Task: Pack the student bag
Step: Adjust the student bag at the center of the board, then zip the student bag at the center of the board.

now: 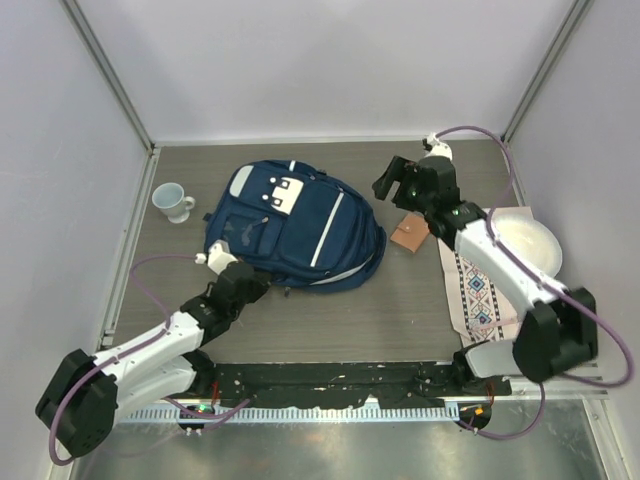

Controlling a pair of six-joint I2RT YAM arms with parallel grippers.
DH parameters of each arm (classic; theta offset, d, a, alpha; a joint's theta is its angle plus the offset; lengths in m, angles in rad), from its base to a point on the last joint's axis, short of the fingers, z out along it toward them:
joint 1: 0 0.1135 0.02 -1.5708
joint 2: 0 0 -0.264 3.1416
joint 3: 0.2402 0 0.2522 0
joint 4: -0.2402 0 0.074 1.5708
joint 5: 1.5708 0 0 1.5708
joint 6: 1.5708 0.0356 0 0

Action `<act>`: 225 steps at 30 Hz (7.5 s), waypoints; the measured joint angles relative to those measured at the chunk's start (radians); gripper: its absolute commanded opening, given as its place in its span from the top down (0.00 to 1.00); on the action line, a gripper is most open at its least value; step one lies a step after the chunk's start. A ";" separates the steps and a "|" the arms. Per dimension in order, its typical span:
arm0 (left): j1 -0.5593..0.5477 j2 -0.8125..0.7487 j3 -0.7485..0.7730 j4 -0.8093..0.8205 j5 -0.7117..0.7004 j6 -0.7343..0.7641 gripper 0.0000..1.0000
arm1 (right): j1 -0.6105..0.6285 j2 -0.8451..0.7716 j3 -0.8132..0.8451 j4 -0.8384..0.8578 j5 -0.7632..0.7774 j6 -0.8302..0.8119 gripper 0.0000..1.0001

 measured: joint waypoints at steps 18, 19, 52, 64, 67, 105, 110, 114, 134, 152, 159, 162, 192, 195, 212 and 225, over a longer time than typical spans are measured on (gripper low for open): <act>-0.007 -0.119 0.016 -0.078 -0.076 0.022 1.00 | 0.956 -0.340 -0.363 0.098 0.817 -0.203 0.05; -0.007 -0.118 0.021 -0.084 -0.079 0.022 1.00 | 0.982 -0.340 -0.363 0.089 0.842 -0.188 0.05; -0.112 -0.093 -0.017 -0.005 -0.111 0.000 1.00 | 1.147 0.108 -0.489 0.630 0.783 -0.032 0.38; -0.112 -0.098 -0.016 -0.013 -0.104 0.027 1.00 | 1.073 0.268 -0.298 0.593 0.765 -0.008 0.50; -0.112 -0.105 -0.013 -0.018 -0.103 0.032 1.00 | 1.047 0.300 -0.273 0.572 0.769 -0.002 0.53; -0.123 -0.114 0.012 -0.050 -0.098 0.082 1.00 | 0.995 0.148 -0.404 0.454 0.809 0.019 0.99; -0.123 -0.114 0.024 -0.087 -0.106 0.103 1.00 | 0.979 0.051 -0.483 0.402 0.793 0.048 0.99; -0.122 -0.115 0.027 -0.100 -0.107 0.126 1.00 | 0.951 -0.027 -0.542 0.374 0.771 0.072 0.99; 0.005 -0.261 0.032 -0.229 0.125 0.175 0.10 | 0.960 -0.084 -0.610 0.421 0.595 0.017 0.99; -0.522 0.077 -0.046 0.084 -0.334 -0.251 0.10 | 0.930 -0.095 -0.615 0.445 0.543 -0.025 0.99; -0.532 0.225 -0.062 0.367 -0.414 -0.304 0.19 | 0.925 -0.134 -0.647 0.451 0.523 -0.027 0.99; -0.535 0.242 -0.098 0.466 -0.439 -0.323 0.31 | 0.925 -0.141 -0.657 0.453 0.517 -0.028 0.99; -0.231 -0.501 -0.163 -0.160 -0.089 -0.084 1.00 | 0.835 -0.305 -0.737 0.422 0.444 0.063 0.99; -0.146 -0.551 -0.173 -0.208 0.013 0.003 1.00 | 0.848 -0.304 -0.737 0.420 0.448 0.058 0.99; -0.021 0.138 0.058 -0.067 0.306 0.348 1.00 | 1.067 -0.331 -0.764 0.330 0.700 0.010 0.99; 0.187 0.187 0.175 -0.089 0.391 0.450 0.31 | 1.147 -0.119 -0.684 0.444 0.697 0.004 0.99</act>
